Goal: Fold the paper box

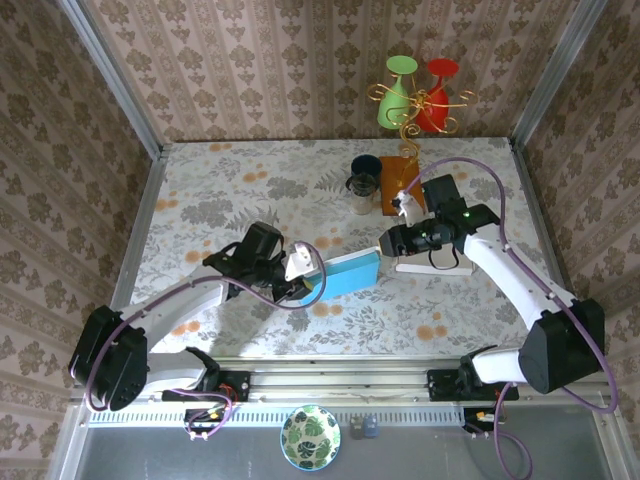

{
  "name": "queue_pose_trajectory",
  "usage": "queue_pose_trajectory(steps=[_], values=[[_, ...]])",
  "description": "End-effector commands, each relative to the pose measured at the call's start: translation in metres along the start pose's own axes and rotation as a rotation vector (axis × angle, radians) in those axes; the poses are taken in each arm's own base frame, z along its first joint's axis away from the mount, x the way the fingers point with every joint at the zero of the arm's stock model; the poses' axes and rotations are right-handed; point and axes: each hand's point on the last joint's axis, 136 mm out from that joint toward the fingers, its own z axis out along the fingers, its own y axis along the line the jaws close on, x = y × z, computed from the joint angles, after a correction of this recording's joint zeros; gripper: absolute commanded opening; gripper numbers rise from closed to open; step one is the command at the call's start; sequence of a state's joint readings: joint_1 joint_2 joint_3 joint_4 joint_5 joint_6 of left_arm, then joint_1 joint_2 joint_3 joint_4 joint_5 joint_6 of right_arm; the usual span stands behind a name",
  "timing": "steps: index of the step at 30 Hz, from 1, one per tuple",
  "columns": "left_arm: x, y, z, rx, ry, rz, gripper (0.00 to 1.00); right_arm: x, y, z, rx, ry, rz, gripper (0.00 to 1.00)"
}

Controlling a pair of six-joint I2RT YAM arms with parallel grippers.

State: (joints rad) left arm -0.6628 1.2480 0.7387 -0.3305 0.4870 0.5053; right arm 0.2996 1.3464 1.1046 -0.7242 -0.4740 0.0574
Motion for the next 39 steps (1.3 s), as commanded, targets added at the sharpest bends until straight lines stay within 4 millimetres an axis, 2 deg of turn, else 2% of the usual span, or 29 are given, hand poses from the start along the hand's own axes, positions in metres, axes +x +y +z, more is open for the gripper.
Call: queue_pose_trajectory(steps=[1,5,8,12,17,27,39], values=[[-0.009,-0.005,-0.007,0.051,-0.025,0.022,0.33,0.01,-0.001,0.002,0.033,0.064,-0.099,0.47],[-0.008,-0.006,-0.008,0.068,-0.02,0.027,0.33,0.0,-0.003,0.003,0.059,0.051,-0.125,0.48],[-0.006,-0.005,-0.007,0.071,-0.017,0.022,0.33,-0.002,-0.004,0.014,0.053,0.09,-0.135,0.48],[-0.007,-0.003,-0.007,0.068,-0.018,0.014,0.33,0.001,0.006,0.02,0.028,0.121,-0.157,0.41],[-0.007,-0.003,-0.007,0.063,-0.021,0.012,0.33,0.003,0.003,0.019,0.051,0.122,-0.155,0.37],[-0.006,-0.002,-0.006,0.062,-0.024,0.006,0.33,0.0,-0.002,0.022,0.11,0.134,-0.164,0.24],[-0.008,-0.001,-0.006,0.061,-0.03,0.003,0.33,-0.004,-0.001,0.02,0.135,0.127,-0.18,0.22]])
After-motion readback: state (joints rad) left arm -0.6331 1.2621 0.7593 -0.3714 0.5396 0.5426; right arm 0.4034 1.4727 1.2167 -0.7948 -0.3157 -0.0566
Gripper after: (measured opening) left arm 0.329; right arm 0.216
